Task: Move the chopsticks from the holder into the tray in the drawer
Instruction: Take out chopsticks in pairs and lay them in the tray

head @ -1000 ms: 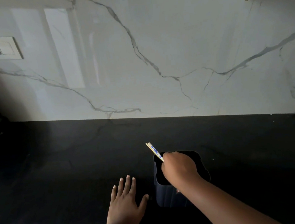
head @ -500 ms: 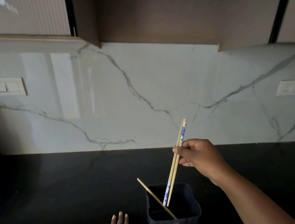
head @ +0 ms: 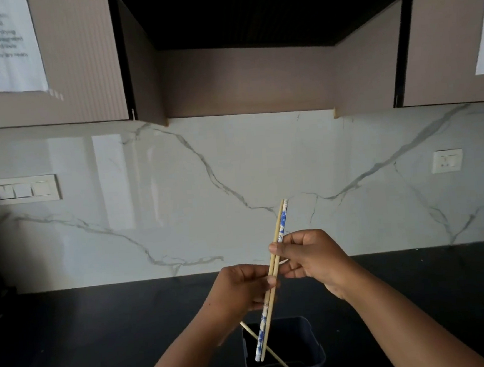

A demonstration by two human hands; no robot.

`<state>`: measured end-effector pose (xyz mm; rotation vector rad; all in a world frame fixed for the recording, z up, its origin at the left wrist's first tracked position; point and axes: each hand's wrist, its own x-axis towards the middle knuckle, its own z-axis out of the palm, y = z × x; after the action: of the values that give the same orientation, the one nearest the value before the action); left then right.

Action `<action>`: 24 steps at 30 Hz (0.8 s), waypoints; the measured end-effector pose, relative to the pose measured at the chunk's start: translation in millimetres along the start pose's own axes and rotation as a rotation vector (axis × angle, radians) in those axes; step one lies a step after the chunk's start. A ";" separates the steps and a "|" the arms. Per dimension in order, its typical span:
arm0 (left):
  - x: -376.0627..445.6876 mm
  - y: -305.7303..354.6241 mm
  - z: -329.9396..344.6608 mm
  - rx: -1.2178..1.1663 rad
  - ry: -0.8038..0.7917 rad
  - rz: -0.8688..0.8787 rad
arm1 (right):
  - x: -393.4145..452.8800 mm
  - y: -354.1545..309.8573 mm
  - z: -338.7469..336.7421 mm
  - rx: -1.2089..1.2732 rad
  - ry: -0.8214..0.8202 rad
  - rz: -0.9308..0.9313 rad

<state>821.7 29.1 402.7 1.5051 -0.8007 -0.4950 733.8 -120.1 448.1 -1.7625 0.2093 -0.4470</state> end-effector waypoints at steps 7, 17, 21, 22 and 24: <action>-4.0 -0.9 -4.4 -0.098 0.079 -0.057 | -21.6 -25.8 -20.1 -0.274 0.199 -0.324; -6.7 12.1 -4.1 -0.469 -0.108 -0.130 | -41.3 7.0 -16.7 -1.331 0.013 -1.217; -9.2 10.1 0.8 -0.436 -0.126 -0.163 | -33.1 35.3 -16.7 -1.291 0.039 -1.206; -9.9 9.2 1.5 -0.429 -0.124 -0.175 | -33.0 39.6 -13.8 -1.280 0.051 -1.223; -10.6 7.1 1.6 -0.446 -0.118 -0.202 | -35.4 45.5 -9.0 -1.270 0.065 -1.242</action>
<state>812.2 36.1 407.9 1.1514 -0.5809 -0.8600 702.4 -125.8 399.3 -2.9971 -0.8061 -1.4729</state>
